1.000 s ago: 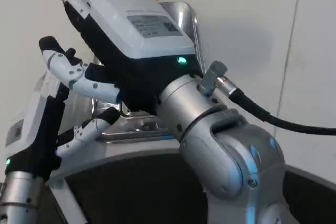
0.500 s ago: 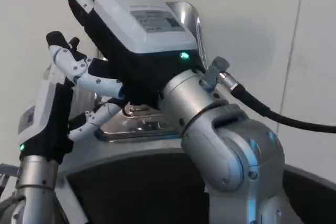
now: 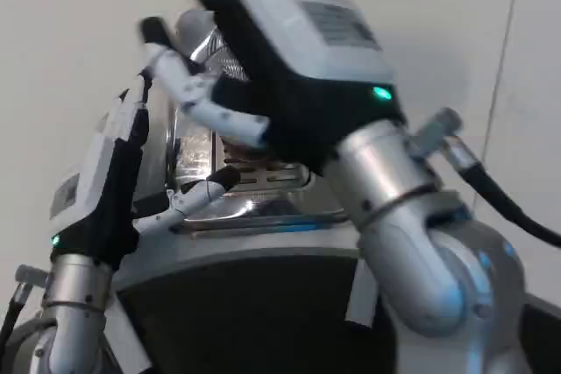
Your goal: Grasp the cup under the faucet to collect the drink, then remove the cup.
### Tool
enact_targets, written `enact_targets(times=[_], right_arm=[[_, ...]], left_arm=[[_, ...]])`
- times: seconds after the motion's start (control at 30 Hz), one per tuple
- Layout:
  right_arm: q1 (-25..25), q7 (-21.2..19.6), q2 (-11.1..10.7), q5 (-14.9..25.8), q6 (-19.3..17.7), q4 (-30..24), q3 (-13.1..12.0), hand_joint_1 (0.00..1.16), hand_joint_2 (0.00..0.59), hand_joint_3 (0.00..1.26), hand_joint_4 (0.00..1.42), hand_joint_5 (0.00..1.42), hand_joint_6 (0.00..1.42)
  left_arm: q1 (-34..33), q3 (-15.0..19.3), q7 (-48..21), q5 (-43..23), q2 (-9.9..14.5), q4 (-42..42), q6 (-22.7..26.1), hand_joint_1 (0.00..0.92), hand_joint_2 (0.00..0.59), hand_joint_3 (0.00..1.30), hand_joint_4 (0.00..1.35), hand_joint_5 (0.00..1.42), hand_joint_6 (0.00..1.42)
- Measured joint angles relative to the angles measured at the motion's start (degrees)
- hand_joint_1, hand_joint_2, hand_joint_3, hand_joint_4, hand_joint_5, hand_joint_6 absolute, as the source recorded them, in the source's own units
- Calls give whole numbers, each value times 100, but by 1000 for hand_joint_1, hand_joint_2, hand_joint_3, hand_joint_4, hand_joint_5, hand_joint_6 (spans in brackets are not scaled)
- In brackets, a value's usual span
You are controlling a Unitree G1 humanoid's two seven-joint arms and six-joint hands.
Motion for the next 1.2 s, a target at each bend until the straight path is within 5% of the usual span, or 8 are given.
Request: enact_targets(times=[0.2,0.37,0.63,0.83,1.2], right_arm=[[933,-335,-207,-210,-192,-612,-339,299,553,0,0,0,0],[1745,-621,-441,-264,-707,-1365,-538,312,553,0,0,0,0],[3500,-713,-1004,-164,-1411,-2150,-1452,430,512,0,0,0,0],[4691,-1281,-1313,93,-1933,-2113,-2067,481,489,0,0,0,0],[5563,-1887,-1527,-14,-2463,-1108,-2294,495,488,0,0,0,0]], left_arm=[[-131,-89,-1,-141,-20,164,-80,387,45,0,0,9,25],[-285,-161,30,-142,-61,337,-93,361,44,0,0,14,24],[-680,-214,195,-140,-116,953,-185,358,44,0,0,14,24],[-922,-215,401,-152,-110,1391,-297,357,44,0,0,33,58],[-1086,-228,763,-176,-339,1743,-759,361,40,0,0,77,91]])
